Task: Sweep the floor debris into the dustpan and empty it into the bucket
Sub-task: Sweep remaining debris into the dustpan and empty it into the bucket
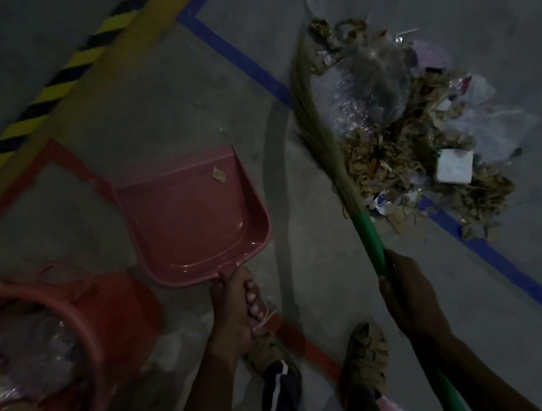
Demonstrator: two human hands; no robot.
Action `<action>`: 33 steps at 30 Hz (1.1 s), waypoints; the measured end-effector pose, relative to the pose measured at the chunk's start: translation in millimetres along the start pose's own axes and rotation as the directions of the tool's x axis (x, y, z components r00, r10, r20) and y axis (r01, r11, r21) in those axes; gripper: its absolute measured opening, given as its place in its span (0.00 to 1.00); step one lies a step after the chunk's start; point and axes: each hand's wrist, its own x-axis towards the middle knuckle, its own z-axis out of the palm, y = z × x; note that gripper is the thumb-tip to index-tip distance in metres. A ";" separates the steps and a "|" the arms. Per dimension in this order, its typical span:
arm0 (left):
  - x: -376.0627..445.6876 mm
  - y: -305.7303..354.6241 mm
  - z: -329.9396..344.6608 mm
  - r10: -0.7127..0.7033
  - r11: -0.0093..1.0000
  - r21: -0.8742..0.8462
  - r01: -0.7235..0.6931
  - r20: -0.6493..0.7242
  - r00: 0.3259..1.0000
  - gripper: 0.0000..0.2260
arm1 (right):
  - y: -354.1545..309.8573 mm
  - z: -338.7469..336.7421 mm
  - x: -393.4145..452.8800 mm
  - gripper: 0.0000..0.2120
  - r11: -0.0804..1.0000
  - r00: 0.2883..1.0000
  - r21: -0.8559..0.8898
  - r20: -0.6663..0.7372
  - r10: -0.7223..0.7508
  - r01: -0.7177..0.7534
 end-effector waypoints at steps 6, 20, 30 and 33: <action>-6.5 29.4 19.0 0.003 0.999 0.047 -0.002 -0.020 1.000 0.12 | -60.5 -31.2 57.8 0.24 0.996 0.996 0.016 -0.020 -0.083 0.084; 44.7 122.2 48.0 0.053 0.988 0.146 -0.050 -0.018 0.998 0.17 | -110.3 -4.2 194.2 0.12 0.992 0.994 -0.077 0.024 0.106 -0.104; 73.3 175.3 129.2 0.033 0.997 -0.069 -0.038 -0.077 0.996 0.14 | -125.9 -60.2 181.2 0.23 0.997 0.996 0.044 0.057 -0.072 0.069; 96.8 206.0 133.0 0.029 0.995 -0.092 -0.034 -0.056 0.998 0.14 | -157.2 -65.5 231.3 0.24 0.985 0.984 0.020 -0.056 -0.171 0.172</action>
